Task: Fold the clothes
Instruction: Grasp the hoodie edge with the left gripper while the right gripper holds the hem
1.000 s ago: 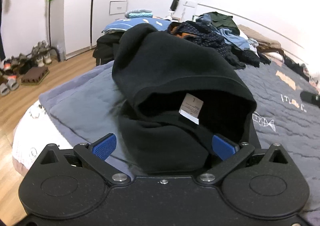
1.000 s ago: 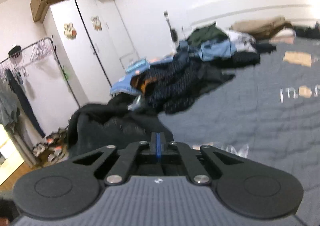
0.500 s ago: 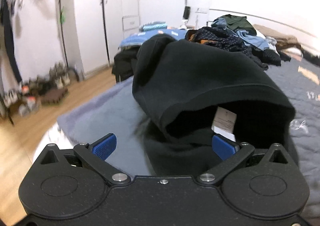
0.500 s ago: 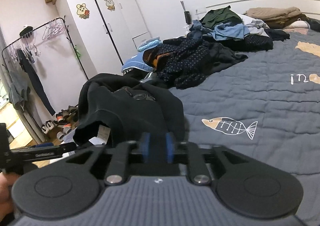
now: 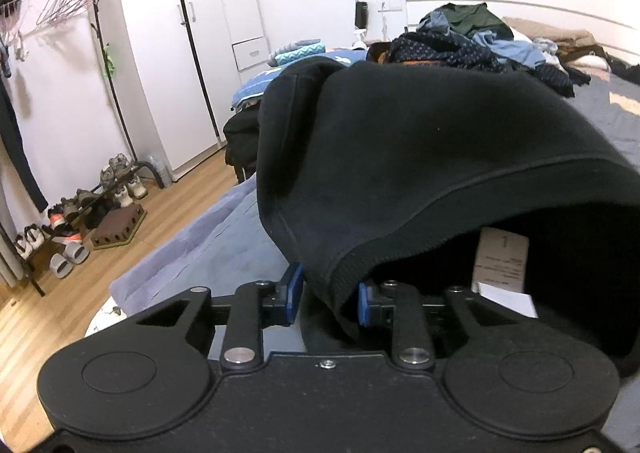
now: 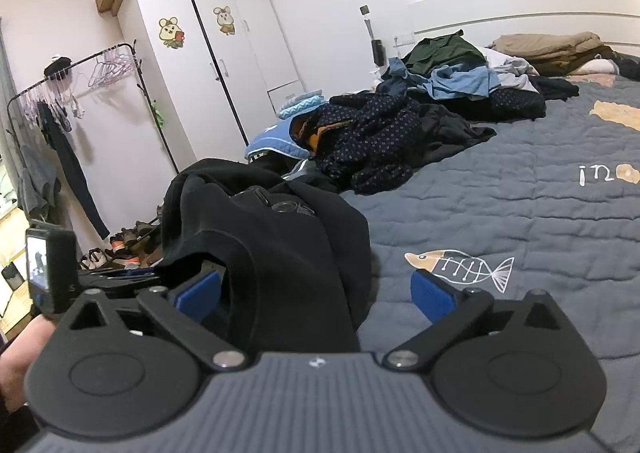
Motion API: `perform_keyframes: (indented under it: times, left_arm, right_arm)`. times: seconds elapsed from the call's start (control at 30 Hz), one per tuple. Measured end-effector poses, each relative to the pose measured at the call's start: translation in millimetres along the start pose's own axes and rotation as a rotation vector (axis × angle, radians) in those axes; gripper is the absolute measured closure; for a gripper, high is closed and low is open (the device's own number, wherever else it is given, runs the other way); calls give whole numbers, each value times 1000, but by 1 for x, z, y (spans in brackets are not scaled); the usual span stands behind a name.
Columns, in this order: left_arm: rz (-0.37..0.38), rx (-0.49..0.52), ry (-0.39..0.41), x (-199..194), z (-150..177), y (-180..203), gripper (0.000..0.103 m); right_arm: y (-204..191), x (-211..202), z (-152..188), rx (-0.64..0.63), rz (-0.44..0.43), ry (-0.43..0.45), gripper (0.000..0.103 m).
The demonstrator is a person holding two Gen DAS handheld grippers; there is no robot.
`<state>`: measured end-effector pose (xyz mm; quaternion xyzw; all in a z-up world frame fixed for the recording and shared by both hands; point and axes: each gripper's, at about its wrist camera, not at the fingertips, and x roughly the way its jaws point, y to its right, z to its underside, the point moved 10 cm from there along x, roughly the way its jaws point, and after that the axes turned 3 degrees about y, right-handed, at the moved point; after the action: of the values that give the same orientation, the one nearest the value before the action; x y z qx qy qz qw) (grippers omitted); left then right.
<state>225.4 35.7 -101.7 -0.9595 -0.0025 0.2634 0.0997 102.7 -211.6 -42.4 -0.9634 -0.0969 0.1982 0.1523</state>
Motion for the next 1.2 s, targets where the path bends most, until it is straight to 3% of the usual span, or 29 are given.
perform_keyframes:
  times: [0.07,0.27,0.5,0.73,0.9,1.03,1.07,1.1,1.13,1.17,1.2]
  left_arm:
    - [0,-3,-5,6,2,0,70]
    - [36,-68,-22,8,4,-4,71]
    - [48,-75,-4,3,2,-9,92]
    - [56,-103,-2,3,0,-12,94]
    - [65,-125,1,3,-2,-17,94]
    - [72,-131,3,2,-1,-18,94]
    - [73,-129,3,3,-1,-18,94]
    - [74,-127,3,3,-1,-18,94]
    - [74,-124,3,3,-1,-17,94]
    - [75,-122,3,3,-1,-17,94]
    - [76,-120,3,3,-1,-17,94]
  right_arm:
    - [-4,0,1,-12,-11,8,0]
    - [-16,3,5,-74,-21,10,0]
    - [-24,24,19,-37,-46,-23,0]
    - [-54,59,41,-137,-73,-60,0]
    - [-64,83,46,-204,-15,-44,0]
    - [-54,99,50,-170,22,-49,4]
    - [-52,104,52,-159,16,-60,13]
    - [-51,108,55,-152,9,-73,34]
    - [-50,112,57,-150,11,-84,49]
    - [-48,115,60,-152,20,-92,72]
    - [-45,118,61,-144,32,-96,84]
